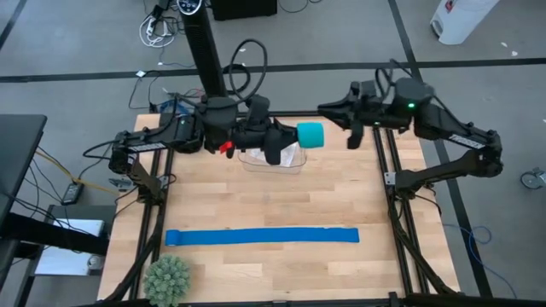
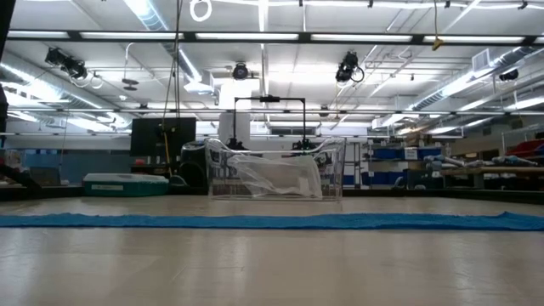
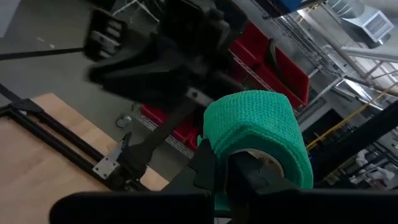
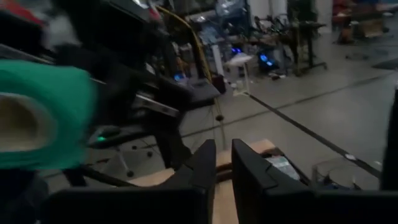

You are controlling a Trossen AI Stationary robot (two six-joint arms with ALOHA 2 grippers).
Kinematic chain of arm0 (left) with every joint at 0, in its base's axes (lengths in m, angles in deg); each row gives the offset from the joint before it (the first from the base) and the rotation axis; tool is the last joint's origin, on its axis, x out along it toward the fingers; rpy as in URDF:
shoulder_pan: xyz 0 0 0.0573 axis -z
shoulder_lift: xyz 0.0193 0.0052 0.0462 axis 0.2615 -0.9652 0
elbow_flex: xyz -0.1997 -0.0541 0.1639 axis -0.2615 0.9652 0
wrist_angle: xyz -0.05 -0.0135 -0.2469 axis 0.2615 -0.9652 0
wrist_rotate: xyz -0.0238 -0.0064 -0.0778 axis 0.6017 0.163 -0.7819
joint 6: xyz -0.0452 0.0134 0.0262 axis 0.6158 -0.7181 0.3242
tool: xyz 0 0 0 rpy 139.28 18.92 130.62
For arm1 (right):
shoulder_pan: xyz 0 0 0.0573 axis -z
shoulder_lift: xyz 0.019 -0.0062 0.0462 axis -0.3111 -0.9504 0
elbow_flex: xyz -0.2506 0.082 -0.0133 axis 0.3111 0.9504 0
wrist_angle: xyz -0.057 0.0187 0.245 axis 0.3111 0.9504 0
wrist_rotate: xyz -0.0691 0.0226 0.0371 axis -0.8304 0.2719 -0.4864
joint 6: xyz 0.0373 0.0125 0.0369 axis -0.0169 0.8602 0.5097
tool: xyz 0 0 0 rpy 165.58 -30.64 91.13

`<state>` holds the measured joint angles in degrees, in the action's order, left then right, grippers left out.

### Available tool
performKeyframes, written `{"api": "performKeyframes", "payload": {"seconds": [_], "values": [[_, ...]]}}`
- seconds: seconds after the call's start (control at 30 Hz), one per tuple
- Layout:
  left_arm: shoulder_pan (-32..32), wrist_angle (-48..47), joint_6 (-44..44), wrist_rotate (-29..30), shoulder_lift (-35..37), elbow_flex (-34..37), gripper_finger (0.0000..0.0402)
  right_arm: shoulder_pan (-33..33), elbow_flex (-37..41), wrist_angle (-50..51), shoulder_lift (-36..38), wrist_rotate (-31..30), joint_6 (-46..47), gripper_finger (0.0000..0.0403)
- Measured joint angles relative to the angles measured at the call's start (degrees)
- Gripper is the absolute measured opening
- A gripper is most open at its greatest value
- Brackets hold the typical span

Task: Roll bandage
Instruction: Roll the green bandage

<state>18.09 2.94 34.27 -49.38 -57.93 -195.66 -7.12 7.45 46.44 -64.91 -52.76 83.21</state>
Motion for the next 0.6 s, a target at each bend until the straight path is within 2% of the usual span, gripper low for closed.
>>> {"api": "performKeyframes", "payload": {"seconds": [0.1, 0.27, 0.47, 0.6], "values": [[0.2, 0.1, 0.0, -0.3, 0.0, 0.0, 0.0021, 0.0, 0.0, -0.2, 2.5, 2.5, 0.2, 0.0057], [0.2, 0.3, 1.0, -4.2, 0.0, 0.0, 0.0021, -1.7, 0.0, -0.2, 4.3, 7.2, 0.3, 0.0084], [0.1, 0.2, 1.7, -4.9, 0.0, 0.0, 0.0021, -5.3, 0.0, -0.7, 3.9, 7.6, 1.4, 0.0126], [0.6, -3.3, -0.3, -4.9, 0.0, 0.0, 0.0021, -6.8, 0.0, -0.6, 3.9, 7.6, 3.9, 0.0156]]}}
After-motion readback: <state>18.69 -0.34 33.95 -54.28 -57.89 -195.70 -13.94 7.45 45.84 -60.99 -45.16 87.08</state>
